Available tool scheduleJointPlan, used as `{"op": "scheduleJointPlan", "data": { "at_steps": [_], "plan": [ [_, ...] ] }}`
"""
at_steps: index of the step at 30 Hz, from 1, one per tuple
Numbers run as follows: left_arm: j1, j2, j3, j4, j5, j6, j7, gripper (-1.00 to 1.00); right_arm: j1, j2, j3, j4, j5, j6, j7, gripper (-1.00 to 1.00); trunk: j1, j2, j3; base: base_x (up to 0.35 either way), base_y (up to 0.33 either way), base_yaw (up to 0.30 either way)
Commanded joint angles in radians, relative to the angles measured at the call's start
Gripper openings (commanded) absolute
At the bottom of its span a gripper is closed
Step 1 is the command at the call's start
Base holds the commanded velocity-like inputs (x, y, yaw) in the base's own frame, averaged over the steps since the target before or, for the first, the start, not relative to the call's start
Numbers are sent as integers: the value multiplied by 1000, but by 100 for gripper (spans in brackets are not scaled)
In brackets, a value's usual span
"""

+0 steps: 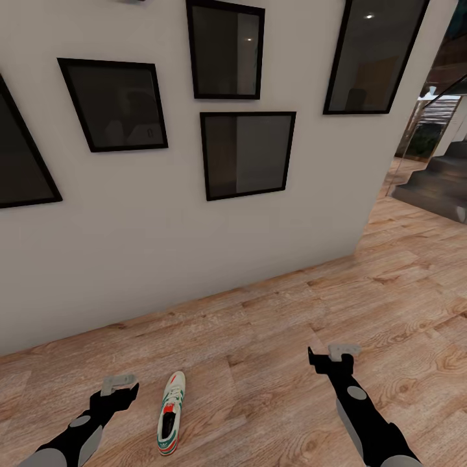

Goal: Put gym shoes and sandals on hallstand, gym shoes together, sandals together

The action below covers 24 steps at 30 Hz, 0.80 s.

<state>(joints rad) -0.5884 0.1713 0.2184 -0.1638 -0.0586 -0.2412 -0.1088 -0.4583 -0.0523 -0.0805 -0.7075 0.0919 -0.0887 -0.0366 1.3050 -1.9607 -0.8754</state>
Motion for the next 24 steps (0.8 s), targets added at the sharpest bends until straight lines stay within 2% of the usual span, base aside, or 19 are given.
{"op": "scheduleJointPlan", "data": {
  "at_steps": [1,10,11,12,24],
  "plan": [
    [-1,0,9,1,-6,-3,-6,100,0,0,-1,0,10,-2,-3,100,0,0,-1,0,0,0],
    [-2,-19,5,1,-10,0,-6,100,0,-1,-2,-6,10,-1,-3,100,0,0,-1,0,0,0],
    [-4,-22,-16,0,-9,6,-6,100,0,-2,-3,-7,12,3,-4,100,0,0,-1,0,0,0],
    [-5,-23,-19,0,-9,7,-6,100,0,-2,-4,-7,12,4,-4,100,0,0,-1,0,0,-5],
    [-13,-31,-34,0,-8,12,-6,100,0,-4,-7,-7,11,44,-3,100,46,-84,-48,0,0,-102]
  ]
}}
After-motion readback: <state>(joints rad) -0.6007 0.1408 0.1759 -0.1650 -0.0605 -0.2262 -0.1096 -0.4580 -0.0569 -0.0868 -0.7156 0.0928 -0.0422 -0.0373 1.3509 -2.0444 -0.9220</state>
